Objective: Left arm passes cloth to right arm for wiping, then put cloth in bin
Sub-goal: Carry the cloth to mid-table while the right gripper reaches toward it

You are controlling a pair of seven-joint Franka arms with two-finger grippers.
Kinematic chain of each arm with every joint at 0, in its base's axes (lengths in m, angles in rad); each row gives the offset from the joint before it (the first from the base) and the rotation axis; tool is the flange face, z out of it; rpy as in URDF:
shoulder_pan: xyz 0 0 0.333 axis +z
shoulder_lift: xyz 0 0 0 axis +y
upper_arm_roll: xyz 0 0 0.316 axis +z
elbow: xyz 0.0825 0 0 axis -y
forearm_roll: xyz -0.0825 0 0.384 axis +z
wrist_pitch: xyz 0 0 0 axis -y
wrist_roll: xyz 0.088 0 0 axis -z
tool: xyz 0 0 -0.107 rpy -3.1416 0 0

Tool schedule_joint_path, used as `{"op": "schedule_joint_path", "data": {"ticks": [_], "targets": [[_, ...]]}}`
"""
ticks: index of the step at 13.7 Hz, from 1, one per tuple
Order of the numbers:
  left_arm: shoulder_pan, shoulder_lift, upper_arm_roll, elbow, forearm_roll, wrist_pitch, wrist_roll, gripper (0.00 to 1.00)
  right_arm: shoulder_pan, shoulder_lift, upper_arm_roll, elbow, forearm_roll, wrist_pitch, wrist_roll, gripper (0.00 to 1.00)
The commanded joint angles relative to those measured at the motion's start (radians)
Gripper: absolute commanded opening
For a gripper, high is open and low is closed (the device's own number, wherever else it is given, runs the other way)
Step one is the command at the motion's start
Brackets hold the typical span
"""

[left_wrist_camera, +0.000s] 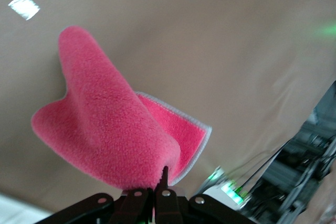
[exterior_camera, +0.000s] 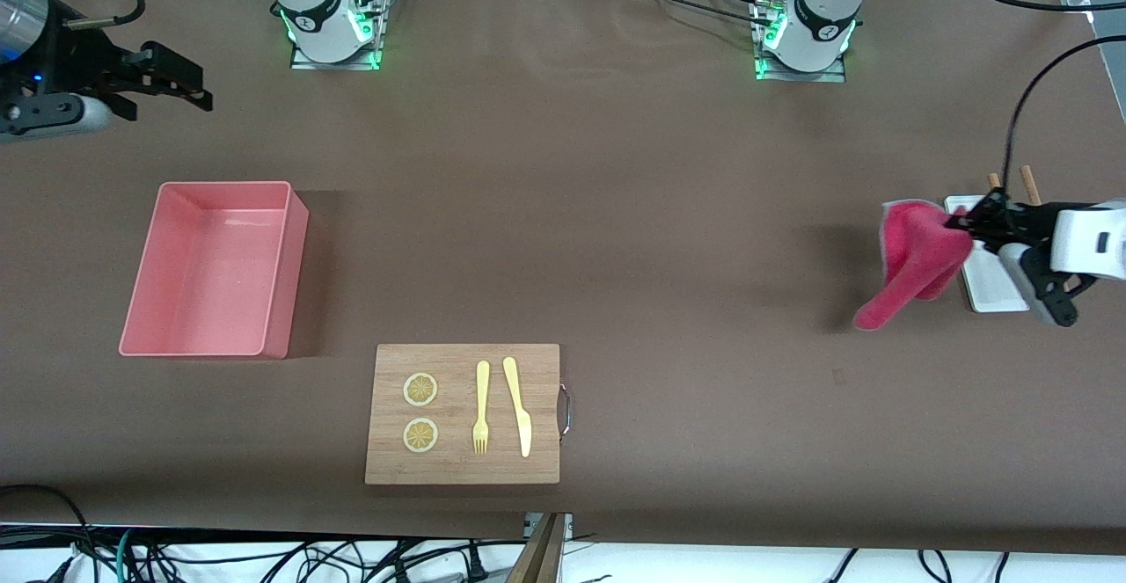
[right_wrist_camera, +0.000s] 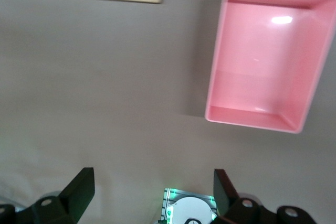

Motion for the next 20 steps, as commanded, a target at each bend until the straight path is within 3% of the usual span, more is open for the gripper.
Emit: {"op": "schedule_joint_path", "data": {"ticks": [1,3,7,9,16,20], "targets": [[-0.02,-0.015,-0.027,-0.024,-0.153,-0.001,-0.215,0.0,0.019,0.025,0.0,0.013,0.089,-0.018,-0.169,1.0],[-0.069,-0.001,-0.027,-0.03,-0.259,0.037,-0.321,0.0,0.021,0.062,-0.001,0.004,0.189,-0.008,-0.303,1.0],[-0.188,0.014,-0.027,-0.057,-0.374,0.213,-0.525,0.0,0.022,0.076,0.002,-0.166,0.373,0.143,-0.593,1.0],[-0.254,0.017,-0.027,-0.062,-0.427,0.276,-0.563,0.0,0.022,0.079,0.046,-0.25,0.457,0.258,-0.7,1.0],[-0.506,0.059,-0.029,-0.063,-0.54,0.58,-0.696,0.0,0.035,0.148,0.278,-0.363,0.585,0.686,-0.811,1.0],[-0.567,0.06,-0.027,-0.1,-0.58,0.672,-0.775,0.0,0.076,0.15,0.305,-0.389,0.586,0.765,-0.788,1.0]]}}
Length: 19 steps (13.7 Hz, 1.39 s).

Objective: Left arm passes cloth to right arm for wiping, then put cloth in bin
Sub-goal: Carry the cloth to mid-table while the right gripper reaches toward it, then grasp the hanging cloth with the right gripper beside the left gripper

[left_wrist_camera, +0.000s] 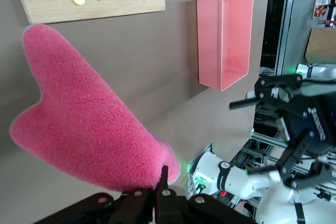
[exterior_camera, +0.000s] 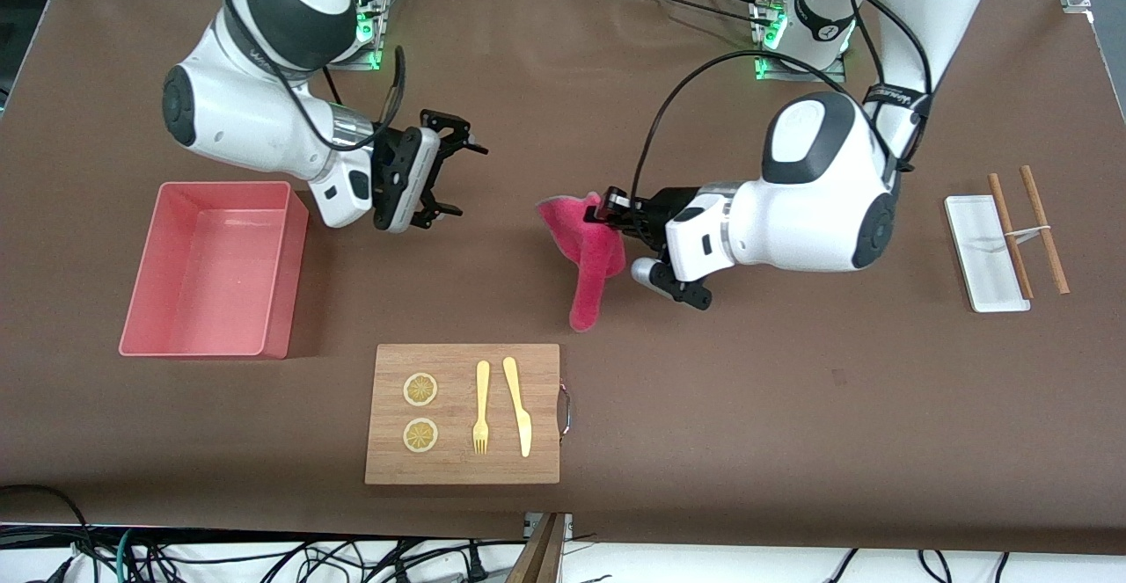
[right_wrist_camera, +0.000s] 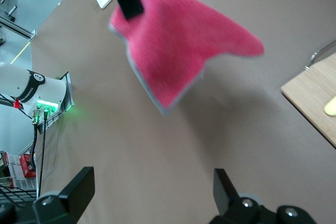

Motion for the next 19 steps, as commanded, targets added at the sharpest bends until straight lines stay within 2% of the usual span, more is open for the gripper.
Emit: {"op": "schedule_joint_path", "data": {"ticks": [1,4,7,12,14,16,17,18,19], "targets": [[-0.03,-0.006,0.009,-0.021,-0.029,0.047,-0.047,0.0,0.028,-0.009,0.003,-0.025,0.026,0.051,0.009,1.0],[-0.059,-0.006,0.008,-0.029,-0.061,0.121,-0.116,0.0,0.071,0.003,0.003,-0.025,0.026,0.116,0.038,1.0],[-0.061,-0.01,0.008,-0.029,-0.14,0.127,-0.12,0.0,0.099,0.028,0.003,-0.029,0.023,0.171,0.034,1.0],[-0.065,-0.014,0.006,-0.027,-0.142,0.15,-0.12,0.0,0.13,0.089,0.003,-0.025,0.011,0.274,0.021,0.98],[-0.065,-0.015,0.006,-0.027,-0.142,0.15,-0.12,0.0,0.136,0.097,0.003,-0.02,0.0,0.289,0.018,0.71],[-0.064,-0.015,0.006,-0.027,-0.142,0.15,-0.12,0.0,0.136,0.097,0.001,-0.019,-0.006,0.291,0.02,0.24],[-0.064,-0.015,0.005,-0.027,-0.142,0.15,-0.12,0.0,0.136,0.097,0.001,-0.017,-0.004,0.291,0.021,0.12],[-0.064,-0.015,0.005,-0.027,-0.142,0.15,-0.12,0.0,0.134,0.097,0.0,-0.011,-0.006,0.289,0.021,0.04],[-0.064,-0.015,0.006,-0.027,-0.142,0.15,-0.12,0.0,0.134,0.097,0.0,-0.009,-0.006,0.289,0.029,0.0]]}}
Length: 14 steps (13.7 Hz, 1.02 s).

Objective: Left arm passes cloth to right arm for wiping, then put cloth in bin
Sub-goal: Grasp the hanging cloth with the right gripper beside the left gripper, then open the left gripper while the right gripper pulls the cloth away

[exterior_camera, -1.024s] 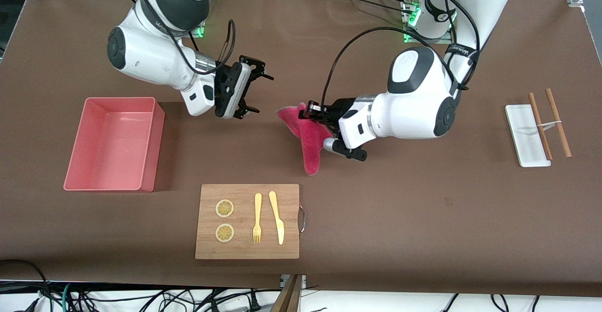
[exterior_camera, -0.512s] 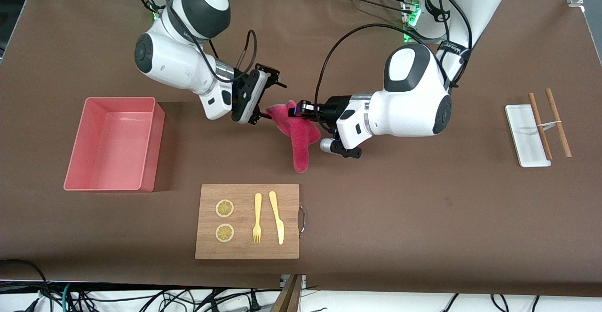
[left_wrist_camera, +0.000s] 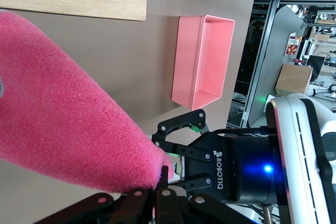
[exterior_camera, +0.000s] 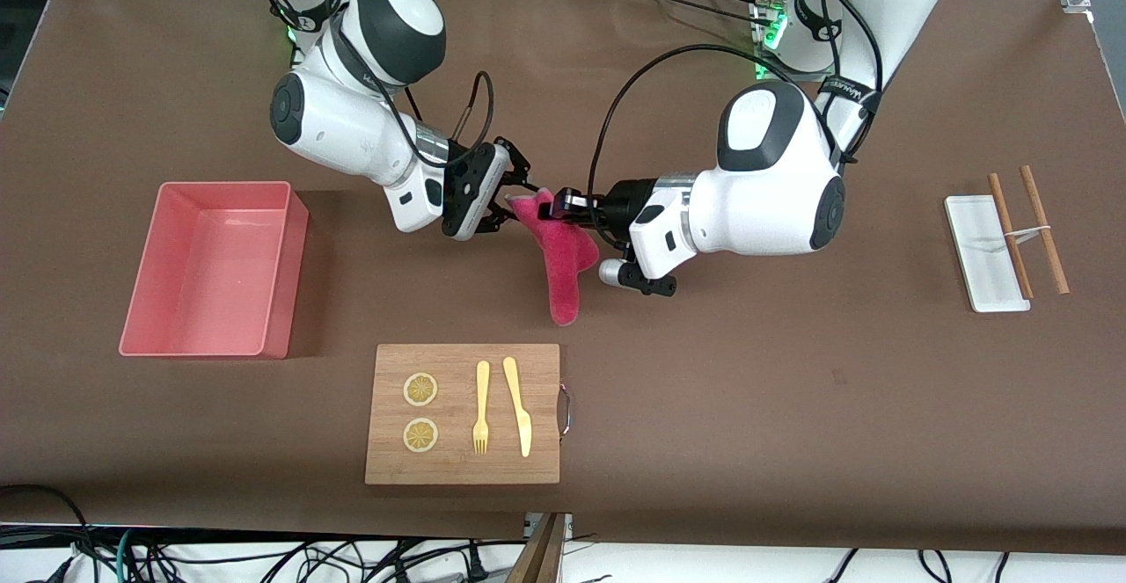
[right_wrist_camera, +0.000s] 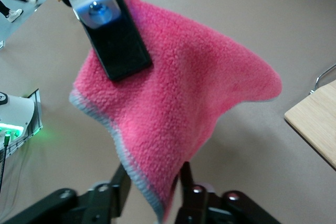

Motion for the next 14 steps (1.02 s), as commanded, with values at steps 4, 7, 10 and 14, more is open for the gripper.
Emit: {"op": "schedule_joint_path", "data": {"ticks": [4,7,10,14], "targets": [[-0.004,-0.018,0.006,-0.009,-0.023,0.009,-0.008,0.0,-0.002,-0.008,-0.026,0.021,-0.021,-0.002,0.006,0.0],[-0.003,-0.018,0.006,-0.009,-0.017,0.005,-0.008,1.0,-0.008,-0.011,-0.061,0.03,-0.064,-0.023,-0.004,0.0],[0.011,-0.033,0.017,-0.01,0.004,-0.049,-0.002,1.0,-0.011,-0.035,-0.087,0.031,-0.066,-0.086,0.006,0.0],[0.105,-0.067,0.014,0.001,0.211,-0.216,0.006,1.0,-0.049,-0.068,-0.174,0.028,-0.118,-0.236,0.013,0.0]]}}
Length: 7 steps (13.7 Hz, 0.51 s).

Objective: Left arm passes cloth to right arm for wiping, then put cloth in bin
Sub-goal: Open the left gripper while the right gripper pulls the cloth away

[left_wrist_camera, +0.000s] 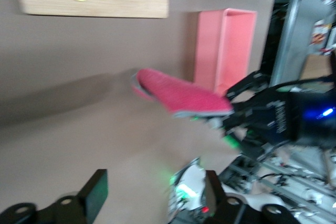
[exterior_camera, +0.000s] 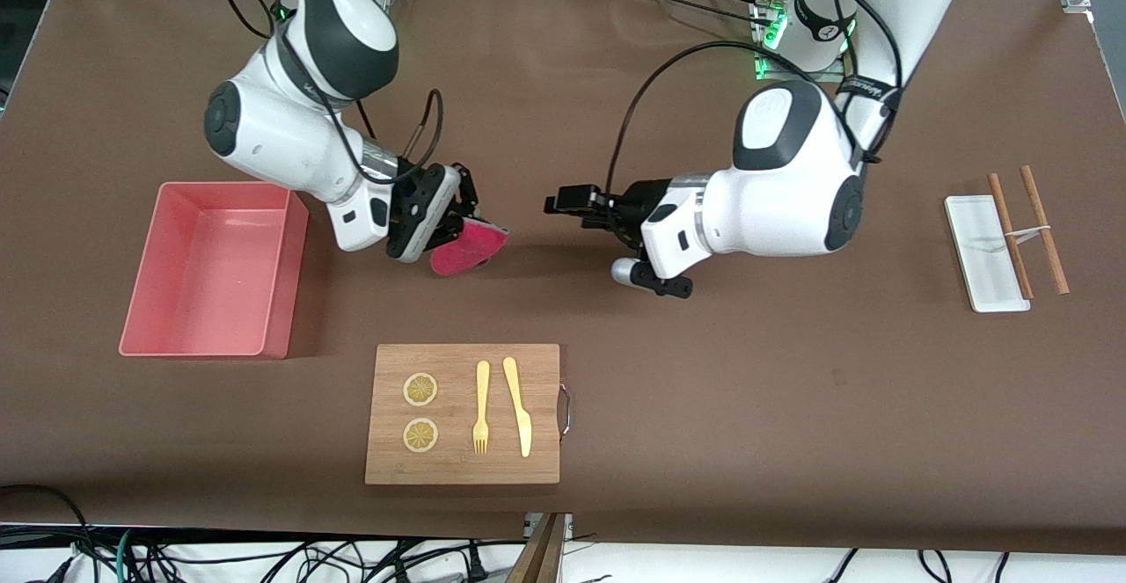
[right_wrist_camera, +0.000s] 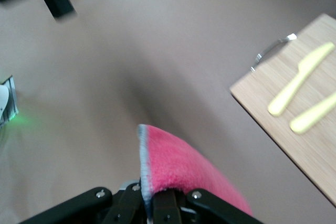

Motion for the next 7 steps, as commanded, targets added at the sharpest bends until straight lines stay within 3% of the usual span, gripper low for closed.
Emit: {"op": "schedule_joint_path", "data": {"ticks": [1,4,7], "targets": [[0.071,-0.043,0.001,0.0,0.125,-0.109,0.007,1.0,-0.046,-0.041,-0.058,-0.006,-0.049,-0.12,0.039,0.0],[0.123,-0.098,0.003,0.0,0.306,-0.224,0.082,1.0,-0.079,-0.075,-0.09,-0.01,-0.187,-0.203,0.152,0.0],[0.152,-0.176,0.004,-0.001,0.522,-0.327,0.111,1.0,-0.082,-0.121,-0.113,-0.009,-0.357,-0.321,0.389,0.0]]}}
